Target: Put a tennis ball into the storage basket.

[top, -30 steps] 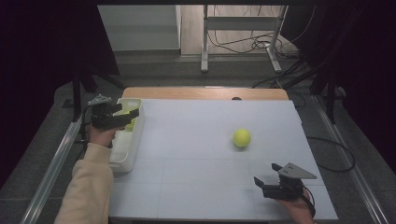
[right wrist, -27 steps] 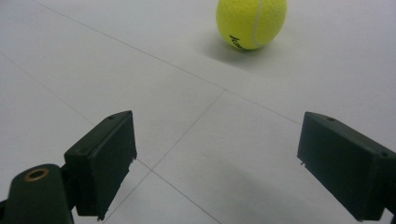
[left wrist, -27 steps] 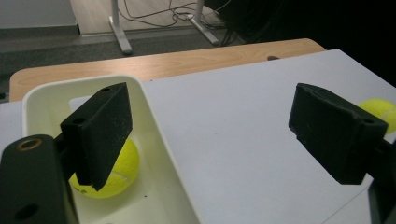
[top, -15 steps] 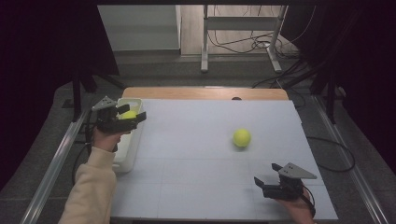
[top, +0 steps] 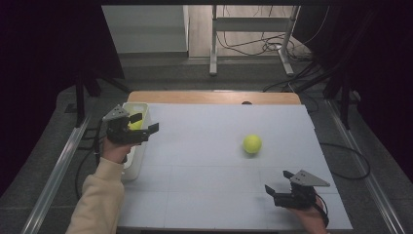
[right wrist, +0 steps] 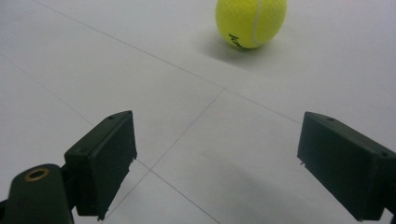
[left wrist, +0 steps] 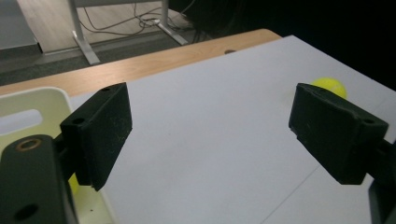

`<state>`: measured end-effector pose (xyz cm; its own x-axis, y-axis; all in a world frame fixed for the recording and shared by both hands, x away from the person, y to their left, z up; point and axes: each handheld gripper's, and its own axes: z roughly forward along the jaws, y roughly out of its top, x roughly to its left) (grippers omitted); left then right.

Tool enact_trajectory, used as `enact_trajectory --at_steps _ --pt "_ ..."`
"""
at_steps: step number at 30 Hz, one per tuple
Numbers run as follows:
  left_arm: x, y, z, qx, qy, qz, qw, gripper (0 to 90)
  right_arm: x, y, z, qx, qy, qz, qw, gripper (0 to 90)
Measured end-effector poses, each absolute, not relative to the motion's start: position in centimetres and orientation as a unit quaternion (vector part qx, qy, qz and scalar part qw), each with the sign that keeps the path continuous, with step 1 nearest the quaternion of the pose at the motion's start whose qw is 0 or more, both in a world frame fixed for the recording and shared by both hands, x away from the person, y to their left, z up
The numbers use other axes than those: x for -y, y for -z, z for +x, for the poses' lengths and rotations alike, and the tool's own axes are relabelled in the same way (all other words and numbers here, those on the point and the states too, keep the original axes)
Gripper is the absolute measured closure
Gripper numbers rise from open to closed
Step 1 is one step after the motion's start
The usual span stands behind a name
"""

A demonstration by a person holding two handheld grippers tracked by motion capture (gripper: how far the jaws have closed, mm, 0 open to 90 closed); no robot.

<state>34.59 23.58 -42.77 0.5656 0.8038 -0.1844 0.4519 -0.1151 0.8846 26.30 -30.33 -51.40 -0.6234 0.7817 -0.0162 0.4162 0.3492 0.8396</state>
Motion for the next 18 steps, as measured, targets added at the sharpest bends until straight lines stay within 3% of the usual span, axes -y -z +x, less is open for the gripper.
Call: enact_trajectory --at_steps 18 --pt "-20.2 43.5 34.3 -0.399 -0.157 0.755 0.496 13.6 30.2 51.4 26.7 -0.791 -0.428 0.381 0.215 12.1"
